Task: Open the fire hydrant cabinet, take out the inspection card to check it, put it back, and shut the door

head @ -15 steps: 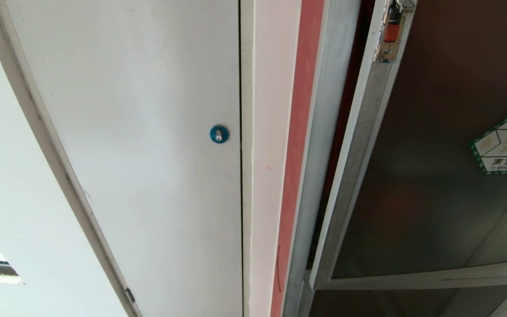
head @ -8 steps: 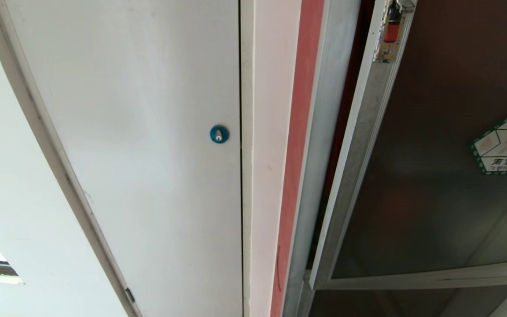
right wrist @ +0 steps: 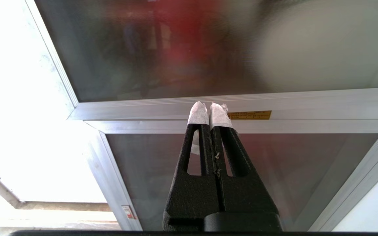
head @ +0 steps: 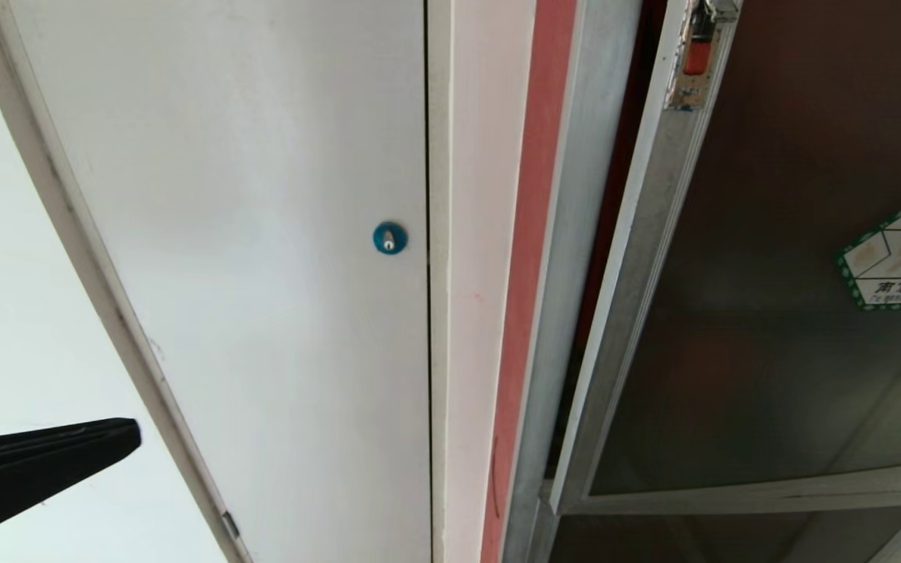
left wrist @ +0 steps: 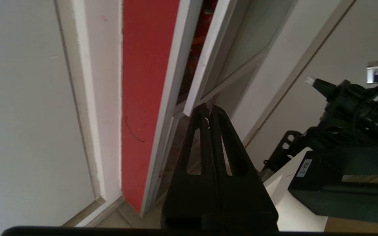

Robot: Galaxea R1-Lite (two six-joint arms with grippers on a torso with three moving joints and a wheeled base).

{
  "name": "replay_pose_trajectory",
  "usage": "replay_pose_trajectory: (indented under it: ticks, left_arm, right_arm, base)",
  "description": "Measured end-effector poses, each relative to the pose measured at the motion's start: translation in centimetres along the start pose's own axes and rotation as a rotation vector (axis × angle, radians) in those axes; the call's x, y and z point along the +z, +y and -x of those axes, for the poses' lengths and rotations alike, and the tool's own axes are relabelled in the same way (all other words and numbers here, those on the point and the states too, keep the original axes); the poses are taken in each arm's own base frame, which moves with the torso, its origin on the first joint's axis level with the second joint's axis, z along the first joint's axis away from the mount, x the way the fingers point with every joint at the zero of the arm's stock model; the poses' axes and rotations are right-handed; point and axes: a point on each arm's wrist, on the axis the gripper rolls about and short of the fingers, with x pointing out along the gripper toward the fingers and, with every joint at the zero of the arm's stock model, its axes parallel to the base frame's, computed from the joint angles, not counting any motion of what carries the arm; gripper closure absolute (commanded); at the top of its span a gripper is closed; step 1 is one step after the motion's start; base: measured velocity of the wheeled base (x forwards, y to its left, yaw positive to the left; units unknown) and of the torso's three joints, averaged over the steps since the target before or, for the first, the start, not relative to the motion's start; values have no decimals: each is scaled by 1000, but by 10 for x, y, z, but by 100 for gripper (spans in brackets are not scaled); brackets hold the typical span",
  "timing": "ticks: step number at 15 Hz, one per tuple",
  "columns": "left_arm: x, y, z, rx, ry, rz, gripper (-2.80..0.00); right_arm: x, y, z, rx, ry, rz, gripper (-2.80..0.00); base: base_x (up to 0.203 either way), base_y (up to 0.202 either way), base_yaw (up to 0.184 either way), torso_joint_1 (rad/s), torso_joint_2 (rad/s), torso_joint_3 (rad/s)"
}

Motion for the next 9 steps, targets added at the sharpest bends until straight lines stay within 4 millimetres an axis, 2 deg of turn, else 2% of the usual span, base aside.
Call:
replay_pose_trajectory:
  ticks: [5,9]
  left_arm:
    - [19,20,-73,-179,35,78,0]
    - [26,30,-129,-250,53,90,0]
  right_arm:
    - [0,0,0,0,0,0,0]
    - [0,0,0,0,0,0,0]
  base:
    - [0,0,0,0,0,0]
    - [0,0,0,0,0,0]
